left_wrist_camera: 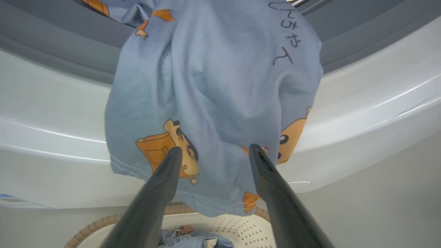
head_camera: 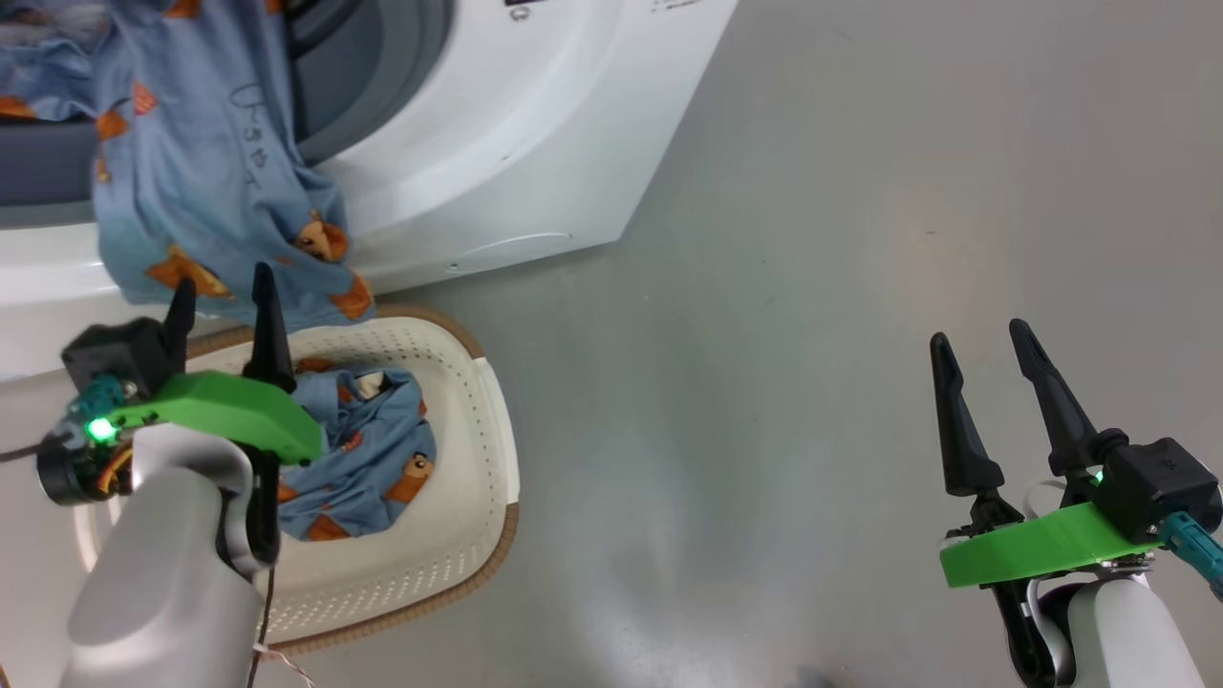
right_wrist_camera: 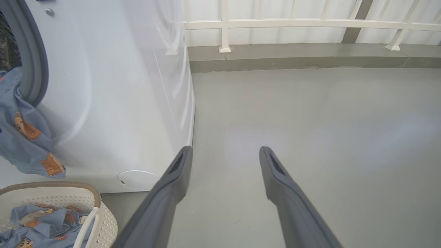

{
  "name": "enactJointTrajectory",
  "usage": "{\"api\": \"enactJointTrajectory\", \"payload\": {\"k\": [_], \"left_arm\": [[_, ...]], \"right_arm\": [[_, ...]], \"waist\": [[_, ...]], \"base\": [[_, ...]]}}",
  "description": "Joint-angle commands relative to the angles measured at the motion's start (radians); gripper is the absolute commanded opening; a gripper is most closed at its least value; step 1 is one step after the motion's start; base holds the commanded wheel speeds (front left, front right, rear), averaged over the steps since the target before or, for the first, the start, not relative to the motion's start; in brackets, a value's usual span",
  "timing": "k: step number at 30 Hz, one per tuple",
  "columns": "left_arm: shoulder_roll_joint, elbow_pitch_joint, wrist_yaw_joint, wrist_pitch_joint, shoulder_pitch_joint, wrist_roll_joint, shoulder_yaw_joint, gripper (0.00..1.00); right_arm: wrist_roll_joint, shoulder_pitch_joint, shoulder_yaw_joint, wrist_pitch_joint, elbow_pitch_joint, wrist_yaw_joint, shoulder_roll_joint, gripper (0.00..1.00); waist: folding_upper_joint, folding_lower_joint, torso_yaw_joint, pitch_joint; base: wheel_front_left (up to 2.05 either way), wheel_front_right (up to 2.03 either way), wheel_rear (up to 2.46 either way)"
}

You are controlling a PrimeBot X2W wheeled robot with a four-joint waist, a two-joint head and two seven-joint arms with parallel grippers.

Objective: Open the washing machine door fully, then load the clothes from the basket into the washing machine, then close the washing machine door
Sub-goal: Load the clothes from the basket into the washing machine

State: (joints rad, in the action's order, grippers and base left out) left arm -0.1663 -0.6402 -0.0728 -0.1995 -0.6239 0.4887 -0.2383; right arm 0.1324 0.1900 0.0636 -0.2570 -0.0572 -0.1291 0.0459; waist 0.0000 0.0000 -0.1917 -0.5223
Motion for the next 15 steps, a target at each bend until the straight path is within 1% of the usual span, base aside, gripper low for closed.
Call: {"api": "enactJointTrajectory", "payload": {"k": [1,7,15], "left_arm": [[-0.029,0.005,0.006,-0.012,-0.021,0.005,0.031,1.0],[-0.03,-0.107,0.026,-0.039,-0.085,0.009,0.039,1.0],[-0.032,-0.22,0.053,-0.057,-0.158,0.003,0.045,1.0]], "right_arm": [[0.01,0.003,-0.024,-0.005,0.027,-0.002,0.004,1.0],[0.015,0.007,-0.029,-0.005,0.026,-0.002,0.004,1.0],[0.016,0.008,-0.035,-0.005,0.025,-0.002,0.004,1.0]], "waist": [[0.0,0.0,-0.01,-0.009],[0.0,0.0,-0.028,-0.016],[0.0,0.0,-0.04,-0.021]], "base": [[0.0,0.0,0.0],[0.0,0.0,0.0],[0.0,0.0,0.0]]}}
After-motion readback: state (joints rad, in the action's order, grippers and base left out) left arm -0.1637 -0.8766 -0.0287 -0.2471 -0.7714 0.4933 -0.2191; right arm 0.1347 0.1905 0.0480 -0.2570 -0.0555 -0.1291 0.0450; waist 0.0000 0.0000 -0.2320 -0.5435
